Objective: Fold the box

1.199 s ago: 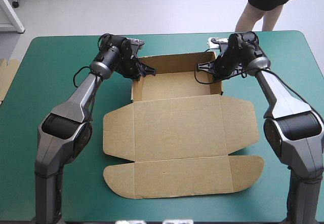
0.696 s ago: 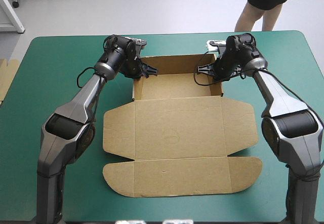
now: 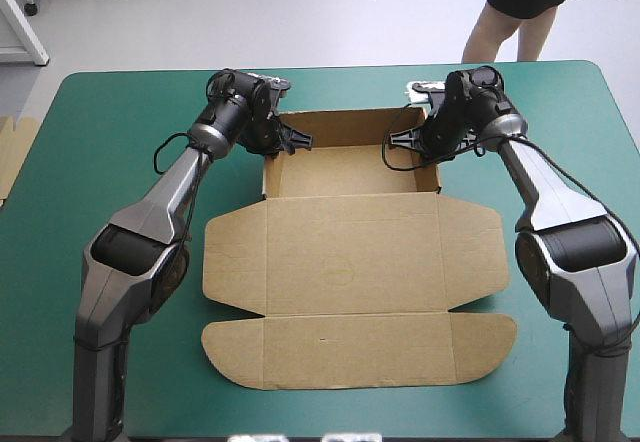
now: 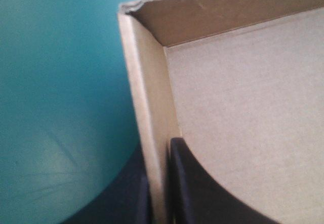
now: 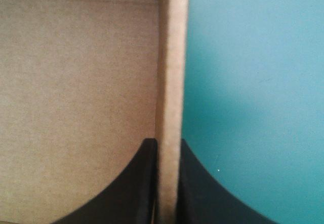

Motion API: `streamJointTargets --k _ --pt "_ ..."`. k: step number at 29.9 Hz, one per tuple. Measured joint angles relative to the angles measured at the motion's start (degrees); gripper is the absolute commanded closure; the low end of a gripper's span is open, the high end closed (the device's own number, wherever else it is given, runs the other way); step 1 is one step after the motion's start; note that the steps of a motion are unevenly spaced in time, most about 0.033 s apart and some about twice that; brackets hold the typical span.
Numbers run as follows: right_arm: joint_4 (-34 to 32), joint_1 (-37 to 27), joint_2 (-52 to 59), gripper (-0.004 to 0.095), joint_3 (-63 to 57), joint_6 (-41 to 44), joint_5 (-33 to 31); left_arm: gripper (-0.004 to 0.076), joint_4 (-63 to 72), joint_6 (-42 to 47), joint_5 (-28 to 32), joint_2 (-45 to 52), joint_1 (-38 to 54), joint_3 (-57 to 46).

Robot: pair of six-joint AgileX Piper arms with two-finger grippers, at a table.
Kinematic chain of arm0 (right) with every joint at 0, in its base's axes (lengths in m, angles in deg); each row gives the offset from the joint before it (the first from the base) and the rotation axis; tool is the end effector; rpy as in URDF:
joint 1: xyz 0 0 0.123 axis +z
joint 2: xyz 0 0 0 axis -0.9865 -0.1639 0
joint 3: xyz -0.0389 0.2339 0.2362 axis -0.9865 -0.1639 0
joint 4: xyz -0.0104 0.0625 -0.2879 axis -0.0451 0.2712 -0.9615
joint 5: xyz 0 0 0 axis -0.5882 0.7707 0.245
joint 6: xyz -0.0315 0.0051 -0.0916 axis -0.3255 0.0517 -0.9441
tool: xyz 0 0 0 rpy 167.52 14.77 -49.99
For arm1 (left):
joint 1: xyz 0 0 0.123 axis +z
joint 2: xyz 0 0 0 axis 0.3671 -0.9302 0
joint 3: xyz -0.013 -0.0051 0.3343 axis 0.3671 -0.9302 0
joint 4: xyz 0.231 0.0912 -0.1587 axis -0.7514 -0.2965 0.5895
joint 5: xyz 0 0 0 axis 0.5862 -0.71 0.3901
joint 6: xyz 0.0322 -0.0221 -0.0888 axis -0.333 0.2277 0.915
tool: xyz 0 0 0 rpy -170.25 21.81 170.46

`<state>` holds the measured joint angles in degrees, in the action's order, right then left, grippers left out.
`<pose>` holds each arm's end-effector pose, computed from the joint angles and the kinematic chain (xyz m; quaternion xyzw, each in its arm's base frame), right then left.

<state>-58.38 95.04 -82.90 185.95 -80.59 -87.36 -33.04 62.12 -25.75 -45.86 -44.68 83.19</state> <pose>0.5147 0.1402 0.3000 -0.0570 0.9820 0.0710 0.1656 0.5173 -0.2138 0.3003 0.1197 0.9742 -0.0190 0.1905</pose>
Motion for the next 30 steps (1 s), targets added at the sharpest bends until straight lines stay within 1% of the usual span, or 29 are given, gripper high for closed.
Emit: streamJointTargets --k 1,3,4,6,8,9,14,23,27,30 --pt "0.00 0.00 -0.01 0.0590 0.00 -0.18 -0.05 0.0607 0.00 -0.17 0.19 0.00 0.00 0.00" --pt "0.06 0.00 -0.06 0.0453 0.00 -0.44 -0.05 0.0489 -0.28 -1.00 0.74 0.00 0.00 0.00" --pt "0.06 0.00 -0.06 0.0399 0.00 -0.49 -0.05 0.0437 -0.39 -1.59 0.85 0.00 -0.06 -0.08" --pt "-0.17 0.00 -0.01 0.0350 0.00 -0.49 0.13 0.0314 -0.65 -2.26 0.98 -0.20 -0.06 -0.49" --pt "-0.28 0.00 0.30 0.0349 0.00 -0.49 0.58 0.0249 -1.34 -2.64 0.82 -0.44 -0.06 -0.78" --pt "-0.43 0.00 0.50 0.0348 0.00 -0.51 0.73 0.0237 -1.71 -2.63 0.82 -0.44 -0.06 -0.91" --pt "-0.48 -0.24 2.06 0.0348 0.02 -0.62 0.77 0.0237 -1.87 -2.63 0.82 0.85 -0.06 -0.91" --pt "-0.48 -0.90 6.19 0.0351 0.02 -0.62 0.06 0.0237 -1.50 -3.53 1.25 6.41 -0.06 -0.91" --pt "-0.48 -0.90 9.50 0.0384 0.02 -1.21 -1.04 0.0239 -1.62 -4.14 -0.01 10.03 -0.06 -0.91" --pt "-0.48 -0.90 12.32 0.0429 0.02 -1.98 -1.48 0.0262 -1.88 -4.29 -0.64 13.28 -0.06 -0.91"
